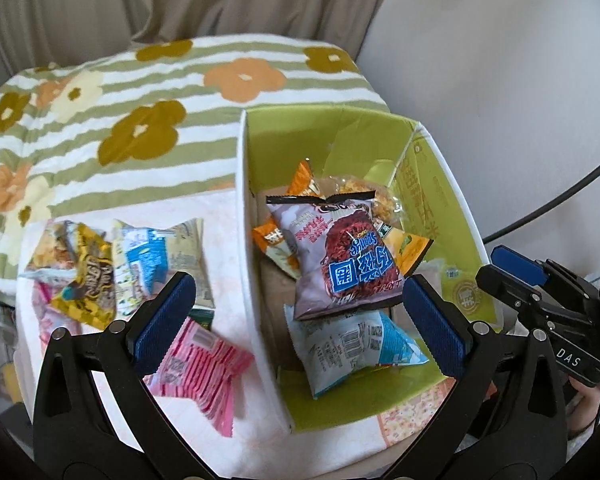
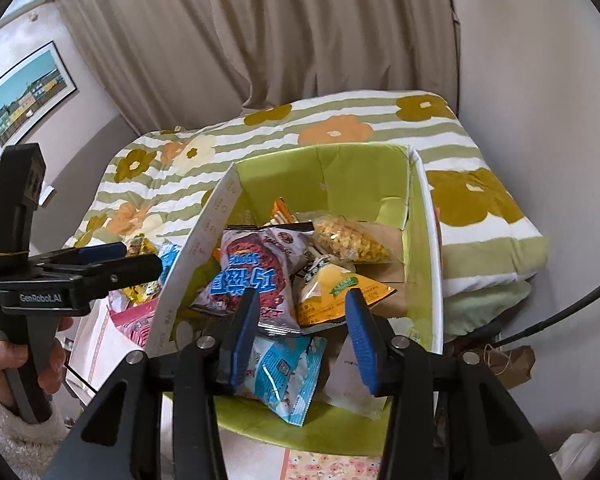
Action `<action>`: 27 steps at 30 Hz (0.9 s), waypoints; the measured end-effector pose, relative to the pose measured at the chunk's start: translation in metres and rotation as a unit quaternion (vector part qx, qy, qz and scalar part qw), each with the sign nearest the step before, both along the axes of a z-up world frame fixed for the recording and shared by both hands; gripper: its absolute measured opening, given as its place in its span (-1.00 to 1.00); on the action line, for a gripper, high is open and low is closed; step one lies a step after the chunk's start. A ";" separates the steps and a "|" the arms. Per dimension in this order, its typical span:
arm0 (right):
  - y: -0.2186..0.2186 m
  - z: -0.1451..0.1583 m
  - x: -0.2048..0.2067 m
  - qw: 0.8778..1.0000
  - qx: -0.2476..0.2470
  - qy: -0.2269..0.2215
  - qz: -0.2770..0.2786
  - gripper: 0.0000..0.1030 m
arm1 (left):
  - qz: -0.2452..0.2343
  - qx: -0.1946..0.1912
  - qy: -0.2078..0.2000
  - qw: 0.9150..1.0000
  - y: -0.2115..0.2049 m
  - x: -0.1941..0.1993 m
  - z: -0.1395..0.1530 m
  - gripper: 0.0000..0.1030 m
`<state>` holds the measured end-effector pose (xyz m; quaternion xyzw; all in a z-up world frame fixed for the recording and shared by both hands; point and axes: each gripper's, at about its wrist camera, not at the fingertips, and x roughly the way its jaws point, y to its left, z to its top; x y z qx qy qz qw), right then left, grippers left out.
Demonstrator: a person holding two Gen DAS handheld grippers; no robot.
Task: Organize snacks
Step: 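Move both tools back over the remaining snacks on the table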
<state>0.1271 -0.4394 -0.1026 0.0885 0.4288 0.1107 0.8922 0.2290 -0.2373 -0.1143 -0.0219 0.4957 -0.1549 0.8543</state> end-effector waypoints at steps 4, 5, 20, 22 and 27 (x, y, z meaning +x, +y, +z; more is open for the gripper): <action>0.004 0.003 -0.007 1.000 0.001 -0.004 0.004 0.34 | 0.016 0.004 -0.015 1.000 0.008 -0.017 0.008 0.99; 0.004 0.003 -0.008 1.000 0.002 -0.004 0.004 0.39 | 0.022 0.007 -0.019 1.000 0.011 -0.022 0.011 0.99; 0.038 0.020 -0.025 0.998 0.016 -0.033 0.044 0.80 | 0.116 0.027 -0.059 0.991 0.096 -0.101 0.017 0.99; 0.052 0.024 -0.027 0.997 0.020 -0.039 0.056 0.80 | 0.126 0.024 -0.068 0.989 0.116 -0.109 0.017 0.99; 0.097 0.029 -0.027 0.996 0.007 -0.051 0.075 0.80 | 0.141 0.020 -0.062 0.988 0.169 -0.110 0.010 0.99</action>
